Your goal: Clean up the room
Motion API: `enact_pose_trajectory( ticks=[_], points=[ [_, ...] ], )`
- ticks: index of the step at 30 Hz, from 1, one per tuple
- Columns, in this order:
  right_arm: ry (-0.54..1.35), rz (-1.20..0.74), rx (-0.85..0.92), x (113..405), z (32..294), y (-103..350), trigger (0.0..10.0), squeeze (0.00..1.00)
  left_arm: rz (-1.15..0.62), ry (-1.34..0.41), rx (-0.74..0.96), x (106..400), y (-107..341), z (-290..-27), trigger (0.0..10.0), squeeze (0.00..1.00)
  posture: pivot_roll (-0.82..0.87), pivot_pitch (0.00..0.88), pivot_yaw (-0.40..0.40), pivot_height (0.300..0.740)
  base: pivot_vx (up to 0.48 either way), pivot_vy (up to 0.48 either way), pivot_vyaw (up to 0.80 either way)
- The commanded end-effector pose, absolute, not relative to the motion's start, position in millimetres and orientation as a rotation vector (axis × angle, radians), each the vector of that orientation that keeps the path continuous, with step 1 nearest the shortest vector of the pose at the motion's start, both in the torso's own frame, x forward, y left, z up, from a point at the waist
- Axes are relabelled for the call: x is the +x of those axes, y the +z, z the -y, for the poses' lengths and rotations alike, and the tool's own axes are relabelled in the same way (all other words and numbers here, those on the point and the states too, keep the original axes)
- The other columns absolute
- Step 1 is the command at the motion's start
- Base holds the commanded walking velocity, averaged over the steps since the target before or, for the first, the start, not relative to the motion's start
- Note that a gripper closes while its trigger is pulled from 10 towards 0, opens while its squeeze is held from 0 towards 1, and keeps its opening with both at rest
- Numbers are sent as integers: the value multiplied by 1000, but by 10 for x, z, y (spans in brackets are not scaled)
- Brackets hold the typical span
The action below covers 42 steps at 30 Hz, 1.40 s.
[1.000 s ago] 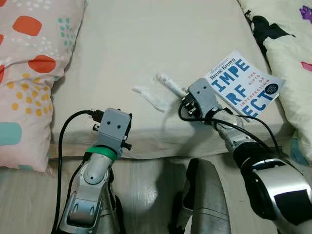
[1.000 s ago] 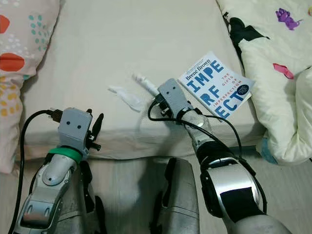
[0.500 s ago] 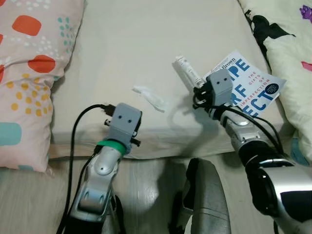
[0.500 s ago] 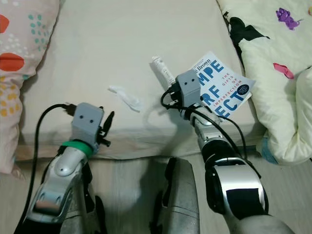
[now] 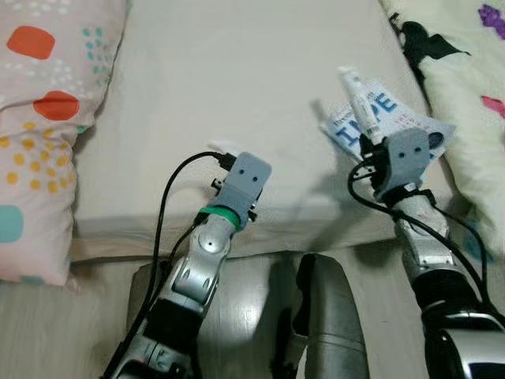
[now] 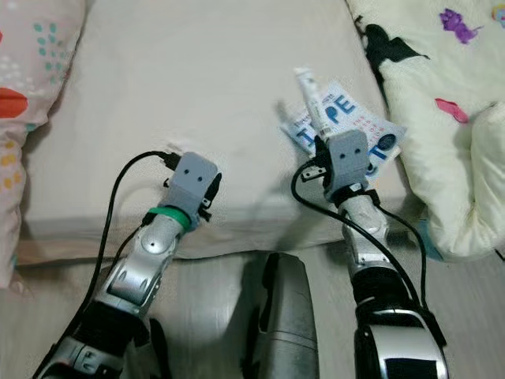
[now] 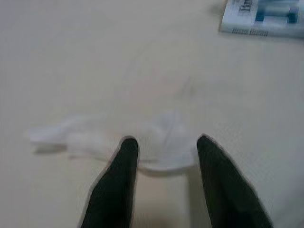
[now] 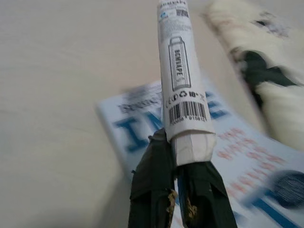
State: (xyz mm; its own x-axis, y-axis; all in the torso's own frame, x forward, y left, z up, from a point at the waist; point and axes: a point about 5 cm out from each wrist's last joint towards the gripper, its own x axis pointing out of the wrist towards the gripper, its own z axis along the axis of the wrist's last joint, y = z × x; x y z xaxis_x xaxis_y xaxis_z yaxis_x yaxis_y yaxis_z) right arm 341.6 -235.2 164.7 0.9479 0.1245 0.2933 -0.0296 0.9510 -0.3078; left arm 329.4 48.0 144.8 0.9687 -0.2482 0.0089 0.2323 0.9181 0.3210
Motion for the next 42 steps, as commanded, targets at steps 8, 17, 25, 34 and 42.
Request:
enact_pose_trajectory(
  ticks=[8,17,25,34,42],
  points=[
    [10,291,-318,3149,2583,1584,10000,0,66,-103,434,3523,1391,-489,10000,0,-142,281,23,495,0,0,0],
    [18,290,-285,3115,2441,1616,10000,0,-41,19,531,3662,1218,-667,8980,0,-137,279,27,495,0,0,0],
    [25,277,-257,3140,2402,1616,10000,0,-100,117,543,3697,1120,-961,0,0,-114,264,22,495,0,0,0],
    [54,268,-230,3236,2286,1634,10000,0,-71,165,539,3670,1081,-1105,0,0,-80,229,10,495,0,0,0],
    [121,279,-194,3329,2072,1657,10000,0,-11,189,514,3558,1057,-1204,0,0,-37,186,-2,495,0,0,0]
  ],
)
